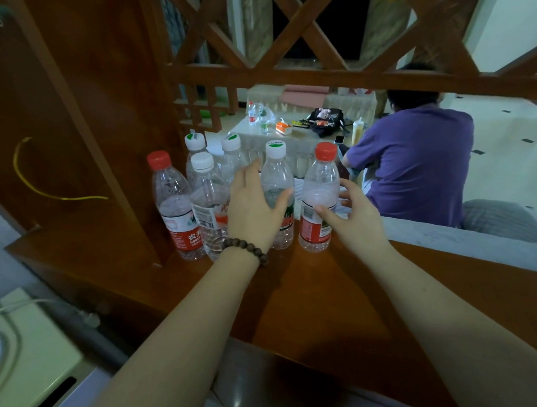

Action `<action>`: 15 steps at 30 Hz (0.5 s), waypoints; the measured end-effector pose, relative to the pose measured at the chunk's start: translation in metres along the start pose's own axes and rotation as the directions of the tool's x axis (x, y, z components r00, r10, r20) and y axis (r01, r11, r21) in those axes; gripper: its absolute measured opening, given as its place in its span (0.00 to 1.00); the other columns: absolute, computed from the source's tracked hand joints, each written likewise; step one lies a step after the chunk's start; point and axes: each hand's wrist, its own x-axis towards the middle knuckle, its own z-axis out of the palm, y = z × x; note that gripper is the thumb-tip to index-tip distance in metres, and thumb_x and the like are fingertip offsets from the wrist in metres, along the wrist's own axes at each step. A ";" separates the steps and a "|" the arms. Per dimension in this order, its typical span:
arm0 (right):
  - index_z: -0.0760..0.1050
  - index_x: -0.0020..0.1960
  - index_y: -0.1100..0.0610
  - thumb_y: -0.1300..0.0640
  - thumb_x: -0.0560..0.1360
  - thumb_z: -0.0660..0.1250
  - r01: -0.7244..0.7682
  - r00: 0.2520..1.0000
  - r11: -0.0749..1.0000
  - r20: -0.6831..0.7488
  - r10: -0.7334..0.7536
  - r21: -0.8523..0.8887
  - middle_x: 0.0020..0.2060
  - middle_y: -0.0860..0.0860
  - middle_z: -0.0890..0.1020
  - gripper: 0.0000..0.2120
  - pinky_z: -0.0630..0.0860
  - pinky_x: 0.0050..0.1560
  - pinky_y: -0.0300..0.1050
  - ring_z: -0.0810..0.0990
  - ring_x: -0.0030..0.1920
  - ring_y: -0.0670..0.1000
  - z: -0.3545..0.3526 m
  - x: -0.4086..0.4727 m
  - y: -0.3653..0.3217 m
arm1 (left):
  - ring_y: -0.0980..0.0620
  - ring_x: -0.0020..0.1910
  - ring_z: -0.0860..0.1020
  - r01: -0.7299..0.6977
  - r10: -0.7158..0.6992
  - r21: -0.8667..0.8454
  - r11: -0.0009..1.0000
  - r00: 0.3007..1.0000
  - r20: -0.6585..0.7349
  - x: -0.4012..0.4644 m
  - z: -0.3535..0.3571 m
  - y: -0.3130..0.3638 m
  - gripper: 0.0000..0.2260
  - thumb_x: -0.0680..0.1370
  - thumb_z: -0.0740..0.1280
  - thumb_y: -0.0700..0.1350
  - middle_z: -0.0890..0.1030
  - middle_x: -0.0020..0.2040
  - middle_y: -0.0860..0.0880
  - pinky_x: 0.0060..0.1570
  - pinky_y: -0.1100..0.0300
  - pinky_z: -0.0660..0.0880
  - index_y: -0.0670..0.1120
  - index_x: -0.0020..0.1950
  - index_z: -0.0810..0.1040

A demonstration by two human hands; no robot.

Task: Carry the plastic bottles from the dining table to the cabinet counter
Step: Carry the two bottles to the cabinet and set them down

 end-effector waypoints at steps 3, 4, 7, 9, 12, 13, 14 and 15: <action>0.62 0.73 0.54 0.45 0.74 0.68 -0.023 1.000 0.998 -0.018 0.021 -0.064 0.68 0.53 0.72 0.32 0.67 0.65 0.50 0.69 0.68 0.53 -0.001 -0.010 0.005 | 0.48 0.67 0.67 -0.058 0.059 0.079 0.995 0.998 -0.008 -0.016 -0.003 -0.003 0.27 0.77 0.66 0.54 0.70 0.68 0.45 0.66 0.55 0.67 0.44 0.71 0.66; 0.62 0.73 0.55 0.45 0.74 0.67 -0.034 0.999 0.996 -0.025 0.032 -0.088 0.69 0.54 0.71 0.32 0.66 0.66 0.51 0.69 0.69 0.53 -0.001 -0.015 0.007 | 0.48 0.67 0.68 -0.076 0.075 0.113 0.991 0.997 0.008 -0.022 -0.003 -0.006 0.26 0.77 0.65 0.54 0.71 0.67 0.45 0.67 0.53 0.67 0.43 0.71 0.66; 0.63 0.73 0.55 0.43 0.76 0.64 -0.054 0.998 0.987 -0.032 0.050 -0.154 0.70 0.55 0.70 0.30 0.65 0.68 0.52 0.67 0.70 0.54 -0.002 -0.032 0.011 | 0.47 0.68 0.68 -0.109 0.096 0.182 0.977 0.992 0.079 -0.041 -0.003 -0.014 0.25 0.78 0.62 0.55 0.72 0.67 0.44 0.68 0.52 0.65 0.43 0.71 0.67; 0.62 0.73 0.54 0.42 0.76 0.63 -0.076 0.997 0.978 -0.037 0.070 -0.192 0.71 0.55 0.69 0.30 0.64 0.68 0.52 0.65 0.71 0.54 -0.002 -0.046 0.012 | 0.47 0.69 0.66 -0.126 0.099 0.207 0.970 0.986 0.133 -0.053 -0.003 -0.020 0.27 0.78 0.61 0.57 0.71 0.69 0.45 0.69 0.50 0.64 0.44 0.72 0.66; 0.62 0.73 0.55 0.42 0.76 0.62 -0.104 0.994 0.953 -0.067 0.089 -0.286 0.71 0.55 0.68 0.30 0.63 0.70 0.53 0.63 0.72 0.54 -0.004 -0.071 0.010 | 0.48 0.71 0.64 -0.150 0.102 0.223 0.963 0.972 0.213 -0.067 -0.005 -0.024 0.28 0.78 0.59 0.59 0.68 0.71 0.46 0.71 0.49 0.61 0.46 0.74 0.63; 0.62 0.73 0.55 0.42 0.76 0.62 -0.108 0.993 0.944 -0.080 0.088 -0.310 0.71 0.55 0.68 0.30 0.62 0.70 0.53 0.63 0.73 0.54 -0.004 -0.080 0.009 | 0.48 0.72 0.63 -0.161 0.105 0.230 0.960 0.966 0.238 -0.072 -0.007 -0.025 0.29 0.78 0.58 0.60 0.68 0.72 0.47 0.71 0.49 0.60 0.47 0.74 0.63; 0.63 0.73 0.56 0.42 0.77 0.62 -0.108 0.992 0.938 -0.090 0.083 -0.328 0.71 0.55 0.68 0.30 0.62 0.71 0.53 0.63 0.73 0.55 -0.005 -0.089 0.007 | 0.48 0.73 0.62 -0.171 0.107 0.238 0.956 0.959 0.261 -0.076 -0.009 -0.027 0.29 0.78 0.57 0.60 0.67 0.73 0.47 0.72 0.49 0.59 0.47 0.75 0.62; 0.63 0.73 0.56 0.42 0.77 0.61 -0.111 0.992 0.934 -0.099 0.081 -0.341 0.71 0.56 0.68 0.30 0.61 0.72 0.53 0.62 0.73 0.55 -0.005 -0.099 0.005 | 0.48 0.73 0.61 -0.182 0.110 0.241 0.953 0.953 0.283 -0.081 -0.011 -0.028 0.30 0.78 0.57 0.61 0.66 0.73 0.47 0.72 0.49 0.58 0.47 0.75 0.61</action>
